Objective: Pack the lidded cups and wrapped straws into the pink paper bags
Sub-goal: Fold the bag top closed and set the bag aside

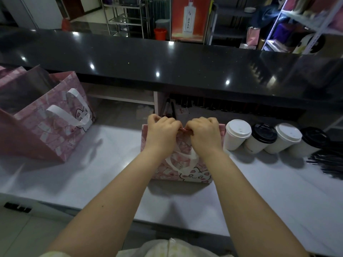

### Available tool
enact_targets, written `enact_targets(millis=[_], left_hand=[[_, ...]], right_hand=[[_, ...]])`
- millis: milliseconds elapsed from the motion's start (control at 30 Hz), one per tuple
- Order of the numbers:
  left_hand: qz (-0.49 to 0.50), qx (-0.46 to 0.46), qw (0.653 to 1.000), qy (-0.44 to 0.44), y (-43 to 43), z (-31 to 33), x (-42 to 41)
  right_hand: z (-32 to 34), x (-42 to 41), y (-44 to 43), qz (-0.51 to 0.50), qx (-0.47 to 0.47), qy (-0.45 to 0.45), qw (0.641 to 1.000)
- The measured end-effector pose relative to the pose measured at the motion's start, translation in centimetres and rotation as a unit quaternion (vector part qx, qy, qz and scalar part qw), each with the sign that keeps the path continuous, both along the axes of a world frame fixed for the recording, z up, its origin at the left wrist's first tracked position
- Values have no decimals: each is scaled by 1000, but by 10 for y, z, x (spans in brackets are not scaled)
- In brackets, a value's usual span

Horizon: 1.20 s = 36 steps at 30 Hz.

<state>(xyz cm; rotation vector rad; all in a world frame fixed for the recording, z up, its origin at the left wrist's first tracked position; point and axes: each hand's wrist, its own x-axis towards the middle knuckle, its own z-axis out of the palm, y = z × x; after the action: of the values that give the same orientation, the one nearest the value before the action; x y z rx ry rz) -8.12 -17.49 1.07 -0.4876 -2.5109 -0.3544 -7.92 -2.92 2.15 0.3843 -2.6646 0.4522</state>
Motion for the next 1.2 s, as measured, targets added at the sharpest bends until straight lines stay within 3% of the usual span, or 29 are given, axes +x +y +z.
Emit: enact_targets(millis=[167, 367, 533, 667, 867, 1033, 1200], left_hand=[[-36, 28, 996, 82, -21, -6, 3], [-10, 64, 997, 48, -49, -11, 13], [26, 80, 996, 20, -38, -8, 12], [54, 156, 986, -13, -45, -4, 11], [-14, 303, 946, -115, -82, -9, 18], [-6, 255, 964, -78, -79, -6, 13], [32, 256, 966, -17, -79, 0, 6]], right_hand=[[8, 4, 14, 50, 1, -17, 999], [10, 9, 35, 46, 14, -32, 998], [3, 7, 25, 30, -12, 16, 999], [3, 18, 31, 75, -29, 78, 994], [-3, 27, 66, 59, -138, -39, 988], [-5, 25, 58, 8, -118, 73, 990], [-6, 13, 47, 11, -156, 122, 980]])
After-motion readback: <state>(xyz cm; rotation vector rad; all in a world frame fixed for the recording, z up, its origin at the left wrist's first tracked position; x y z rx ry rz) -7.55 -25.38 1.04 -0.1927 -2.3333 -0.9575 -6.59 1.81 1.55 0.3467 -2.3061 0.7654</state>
